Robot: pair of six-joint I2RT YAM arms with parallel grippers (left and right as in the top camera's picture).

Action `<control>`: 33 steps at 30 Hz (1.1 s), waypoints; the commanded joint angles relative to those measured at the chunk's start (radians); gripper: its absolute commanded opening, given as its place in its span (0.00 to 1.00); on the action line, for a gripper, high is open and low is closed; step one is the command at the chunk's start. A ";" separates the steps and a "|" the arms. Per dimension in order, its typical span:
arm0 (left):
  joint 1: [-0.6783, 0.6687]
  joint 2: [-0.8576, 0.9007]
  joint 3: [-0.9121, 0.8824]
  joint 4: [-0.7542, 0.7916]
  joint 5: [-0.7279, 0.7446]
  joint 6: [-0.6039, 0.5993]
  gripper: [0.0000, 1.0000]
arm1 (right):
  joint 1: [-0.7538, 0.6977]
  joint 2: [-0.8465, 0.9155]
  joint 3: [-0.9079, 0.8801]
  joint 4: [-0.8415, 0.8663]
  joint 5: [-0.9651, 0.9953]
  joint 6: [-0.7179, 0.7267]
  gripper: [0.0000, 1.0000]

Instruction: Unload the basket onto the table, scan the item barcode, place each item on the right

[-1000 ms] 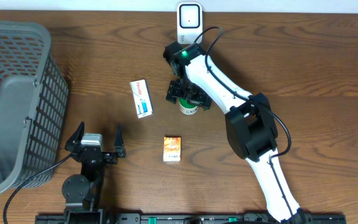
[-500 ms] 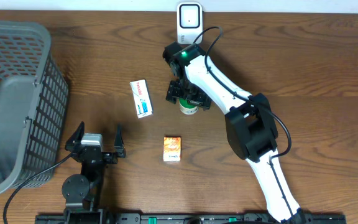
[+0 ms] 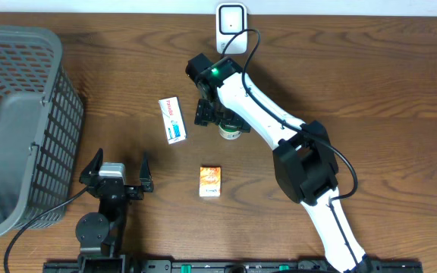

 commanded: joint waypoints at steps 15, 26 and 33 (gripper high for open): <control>-0.001 -0.006 -0.001 0.003 -0.009 -0.005 0.96 | -0.006 -0.031 -0.070 0.061 0.028 -0.123 0.93; -0.001 -0.006 -0.001 0.003 -0.009 -0.005 0.96 | -0.074 -0.031 -0.070 0.074 -0.063 -0.257 0.89; -0.001 -0.006 -0.001 0.003 -0.009 -0.005 0.96 | -0.106 -0.031 -0.070 0.073 -0.153 -0.332 0.86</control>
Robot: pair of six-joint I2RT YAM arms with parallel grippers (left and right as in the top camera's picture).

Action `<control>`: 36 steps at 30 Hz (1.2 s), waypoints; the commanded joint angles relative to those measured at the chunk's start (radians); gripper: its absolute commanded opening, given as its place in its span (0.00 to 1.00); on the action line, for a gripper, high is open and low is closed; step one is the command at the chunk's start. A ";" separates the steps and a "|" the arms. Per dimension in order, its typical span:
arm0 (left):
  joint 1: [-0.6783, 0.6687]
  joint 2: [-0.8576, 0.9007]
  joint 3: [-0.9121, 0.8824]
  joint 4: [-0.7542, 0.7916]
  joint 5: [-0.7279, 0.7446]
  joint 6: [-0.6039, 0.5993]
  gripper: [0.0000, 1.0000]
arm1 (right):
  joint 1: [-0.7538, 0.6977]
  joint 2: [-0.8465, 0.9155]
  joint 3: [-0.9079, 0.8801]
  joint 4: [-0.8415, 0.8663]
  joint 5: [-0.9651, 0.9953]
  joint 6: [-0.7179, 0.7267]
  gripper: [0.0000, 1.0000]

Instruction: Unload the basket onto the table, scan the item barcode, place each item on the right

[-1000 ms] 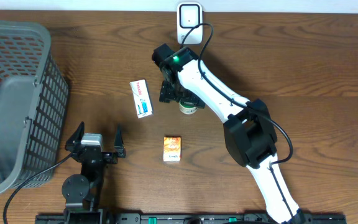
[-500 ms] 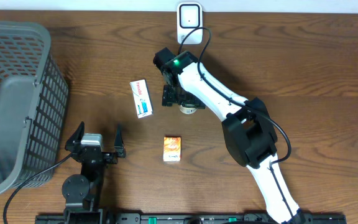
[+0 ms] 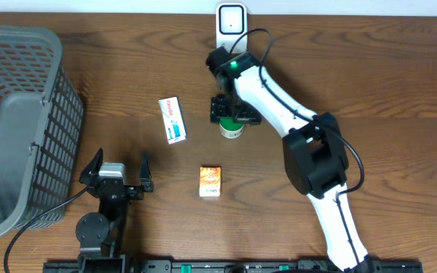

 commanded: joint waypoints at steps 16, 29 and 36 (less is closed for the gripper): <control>-0.001 -0.006 -0.001 0.003 -0.009 -0.005 0.96 | 0.032 -0.031 -0.005 -0.013 -0.013 -0.064 0.85; -0.001 -0.006 -0.001 0.003 -0.009 -0.005 0.96 | 0.033 -0.031 -0.017 -0.014 0.034 -0.028 0.75; -0.001 -0.006 -0.001 0.003 -0.009 -0.005 0.96 | 0.035 -0.031 -0.088 0.013 0.034 0.000 0.74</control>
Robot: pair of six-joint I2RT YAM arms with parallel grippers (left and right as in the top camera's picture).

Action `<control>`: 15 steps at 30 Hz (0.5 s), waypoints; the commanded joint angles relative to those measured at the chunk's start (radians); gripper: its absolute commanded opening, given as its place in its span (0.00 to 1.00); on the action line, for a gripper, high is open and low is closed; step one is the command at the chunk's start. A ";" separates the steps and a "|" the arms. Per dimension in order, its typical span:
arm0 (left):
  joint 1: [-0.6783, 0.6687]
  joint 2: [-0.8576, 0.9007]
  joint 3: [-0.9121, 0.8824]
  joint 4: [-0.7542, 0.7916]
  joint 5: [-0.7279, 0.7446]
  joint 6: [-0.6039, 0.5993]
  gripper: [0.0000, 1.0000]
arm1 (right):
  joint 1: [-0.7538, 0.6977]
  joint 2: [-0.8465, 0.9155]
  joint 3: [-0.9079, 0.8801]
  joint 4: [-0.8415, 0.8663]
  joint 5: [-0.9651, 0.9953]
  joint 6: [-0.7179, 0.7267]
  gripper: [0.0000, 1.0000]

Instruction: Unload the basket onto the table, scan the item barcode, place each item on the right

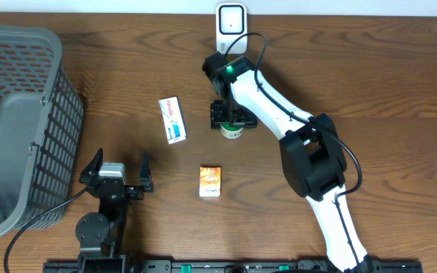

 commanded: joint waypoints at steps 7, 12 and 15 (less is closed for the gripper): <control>-0.001 -0.006 -0.001 0.003 -0.009 -0.005 0.96 | 0.004 -0.016 -0.045 0.010 0.010 0.019 0.64; -0.001 -0.006 -0.001 0.003 -0.009 -0.005 0.96 | 0.005 -0.017 -0.042 0.005 0.004 0.014 0.57; -0.001 -0.006 -0.001 0.002 -0.009 -0.005 0.96 | 0.002 -0.018 -0.030 -0.023 -0.018 0.010 0.55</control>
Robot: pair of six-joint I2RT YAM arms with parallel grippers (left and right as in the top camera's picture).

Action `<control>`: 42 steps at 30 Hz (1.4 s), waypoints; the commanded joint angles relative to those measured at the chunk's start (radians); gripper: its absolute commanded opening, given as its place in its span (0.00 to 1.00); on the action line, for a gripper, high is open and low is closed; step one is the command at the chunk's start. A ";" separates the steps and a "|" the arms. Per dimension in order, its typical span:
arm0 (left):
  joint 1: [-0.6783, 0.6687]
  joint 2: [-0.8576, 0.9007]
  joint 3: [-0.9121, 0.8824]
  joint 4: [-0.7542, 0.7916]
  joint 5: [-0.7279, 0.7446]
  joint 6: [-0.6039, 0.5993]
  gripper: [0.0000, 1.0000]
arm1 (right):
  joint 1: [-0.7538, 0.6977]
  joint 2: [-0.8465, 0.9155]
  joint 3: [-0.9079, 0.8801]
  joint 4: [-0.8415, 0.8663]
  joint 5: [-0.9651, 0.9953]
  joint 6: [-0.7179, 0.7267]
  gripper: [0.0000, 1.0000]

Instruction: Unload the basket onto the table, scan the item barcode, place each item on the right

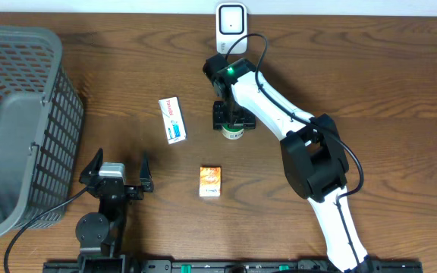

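A small round jar (pixel 233 133) with a green and white top stands on the table, partly hidden under my right gripper (pixel 232 121). The gripper is directly above it, pointing down. Its black body covers the fingers, so the jaws and any contact with the jar are hidden. The white barcode scanner (pixel 231 23) stands upright at the far edge, just behind the right arm. At the near left, my left gripper (pixel 118 168) rests open and holds nothing.
A white and blue box (pixel 173 120) lies left of the jar. An orange box (pixel 210 182) lies in front of it. A large grey mesh basket (pixel 21 121) fills the left side. A red packet pokes in at the right edge.
My right gripper has shifted very slightly toward the jar. The jar, both boxes and the left arm are where they were.
First my right gripper was left of and behind the jar. Then it stood over the jar's far side, with the arm swung to the right. After that it was closer above the jar, and it stays there now. The jar has stayed in place throughout.
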 commanded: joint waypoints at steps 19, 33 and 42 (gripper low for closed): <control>-0.001 -0.006 -0.001 0.003 -0.009 -0.005 0.96 | -0.067 -0.122 0.124 -0.417 -0.335 -0.157 0.52; -0.001 -0.006 -0.001 0.003 -0.009 -0.005 0.96 | -0.113 -0.158 0.124 -0.486 -0.509 -0.257 0.52; -0.001 -0.006 -0.001 0.003 -0.009 -0.005 0.96 | -0.113 -0.158 0.129 -0.237 -0.437 -0.267 0.52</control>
